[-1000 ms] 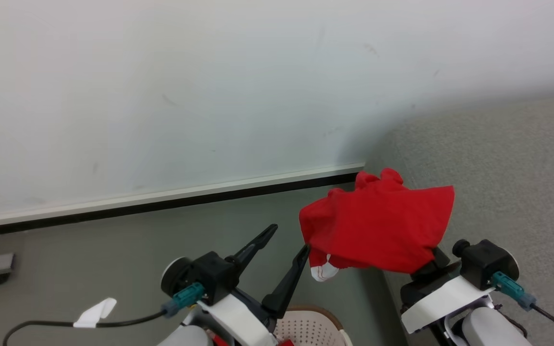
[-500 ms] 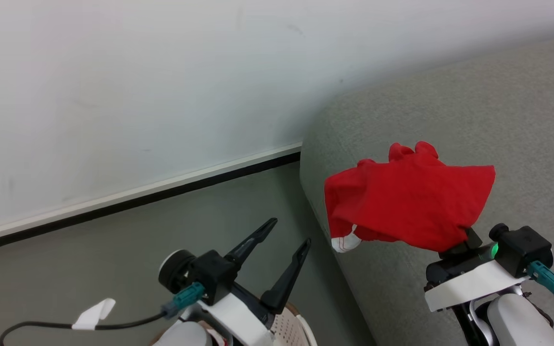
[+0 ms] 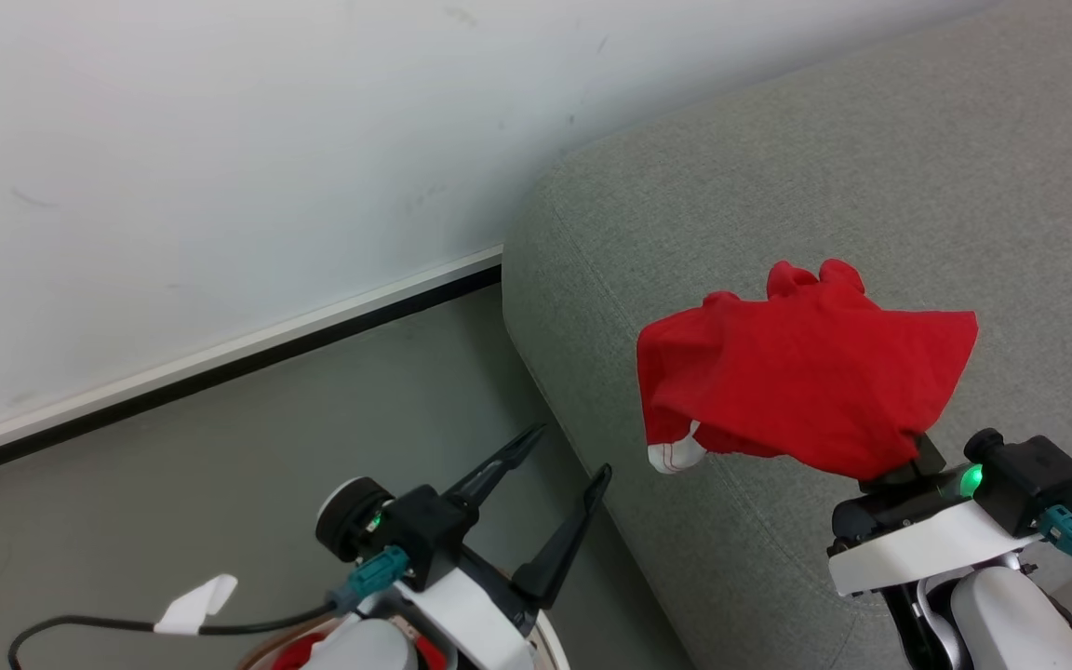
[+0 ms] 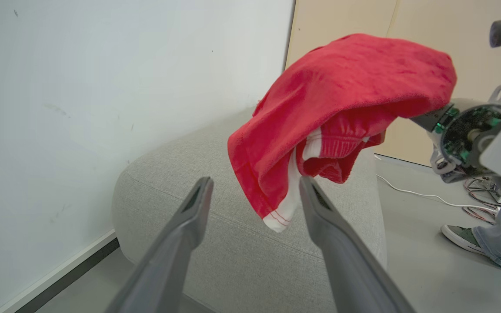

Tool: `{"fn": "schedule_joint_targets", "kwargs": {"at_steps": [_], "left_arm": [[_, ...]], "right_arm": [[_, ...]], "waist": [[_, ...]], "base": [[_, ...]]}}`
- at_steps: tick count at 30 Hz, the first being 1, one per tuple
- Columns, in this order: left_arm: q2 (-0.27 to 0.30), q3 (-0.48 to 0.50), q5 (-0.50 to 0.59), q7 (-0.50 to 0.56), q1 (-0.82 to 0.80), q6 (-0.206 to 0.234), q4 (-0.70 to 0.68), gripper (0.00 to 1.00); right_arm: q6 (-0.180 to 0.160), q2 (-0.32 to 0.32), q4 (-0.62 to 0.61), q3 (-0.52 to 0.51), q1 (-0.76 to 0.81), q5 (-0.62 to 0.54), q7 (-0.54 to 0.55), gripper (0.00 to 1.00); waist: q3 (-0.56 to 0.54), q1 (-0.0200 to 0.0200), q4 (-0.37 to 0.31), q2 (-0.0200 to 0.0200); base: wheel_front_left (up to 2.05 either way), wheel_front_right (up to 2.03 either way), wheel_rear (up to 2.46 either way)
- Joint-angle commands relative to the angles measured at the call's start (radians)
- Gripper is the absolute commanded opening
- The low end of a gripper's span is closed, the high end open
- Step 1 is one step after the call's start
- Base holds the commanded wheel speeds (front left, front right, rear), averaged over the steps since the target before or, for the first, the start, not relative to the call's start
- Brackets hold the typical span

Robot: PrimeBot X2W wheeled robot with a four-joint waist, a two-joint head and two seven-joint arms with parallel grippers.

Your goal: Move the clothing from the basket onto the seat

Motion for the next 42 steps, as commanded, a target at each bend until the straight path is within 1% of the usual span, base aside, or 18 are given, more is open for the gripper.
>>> {"fn": "schedule_joint_targets", "kwargs": {"at_steps": [1,8,14,21,29,32,35,39,42], "left_arm": [[0.001,0.005,0.014,0.000,0.007,-0.005,0.006,1.00],[-0.007,0.019,0.035,0.000,0.001,-0.018,0.011,1.00],[-0.002,0.022,0.058,0.000,-0.021,-0.028,0.011,1.00],[0.012,0.016,0.078,0.007,-0.076,-0.039,0.012,1.00],[0.039,0.020,0.112,0.048,-0.170,-0.046,-0.022,1.00],[0.044,0.017,0.126,0.057,-0.198,-0.047,-0.032,1.00],[0.045,0.015,0.134,0.057,-0.219,-0.044,-0.038,1.00],[0.038,0.010,0.134,0.049,-0.233,-0.045,-0.034,1.00],[0.032,0.010,0.129,0.039,-0.234,-0.043,-0.026,1.00]], "right_arm": [[-0.002,0.000,-0.008,-0.006,0.003,-0.007,0.000,0.00],[-0.002,0.004,-0.017,-0.021,-0.005,-0.004,0.000,0.00],[-0.002,-0.011,-0.015,-0.052,-0.042,0.015,0.000,0.00],[-0.002,-0.055,0.049,-0.107,-0.167,0.065,0.000,0.00],[-0.002,-0.137,0.194,-0.151,-0.389,0.130,0.000,0.00],[-0.002,-0.163,0.254,-0.173,-0.456,0.147,0.000,0.00],[-0.002,-0.190,0.328,-0.177,-0.512,0.155,0.000,0.00],[-0.002,-0.230,0.443,-0.152,-0.569,0.156,0.000,0.00],[-0.002,-0.269,0.549,-0.068,-0.600,0.167,0.006,0.00]], "waist": [[0.005,-0.0001,-0.004,-0.0001],[0.025,-0.0001,-0.010,-0.0001],[0.071,-0.0001,-0.004,-0.0001],[0.185,-0.0001,0.032,-0.0001],[0.376,-0.0001,0.112,-0.0001],[0.429,-0.0001,0.146,-0.0001],[0.460,-0.0001,0.174,-0.0001],[0.474,-0.0001,0.205,-0.0001],[0.472,-0.0001,0.223,-0.0001]], "base": [[0.00,0.00,0.00],[0.00,0.00,0.00],[0.00,0.00,0.00],[0.00,0.00,0.00],[0.00,0.00,0.00],[0.00,0.00,0.00],[0.00,0.00,0.00],[0.00,0.00,0.00],[0.00,0.00,0.00]]}}
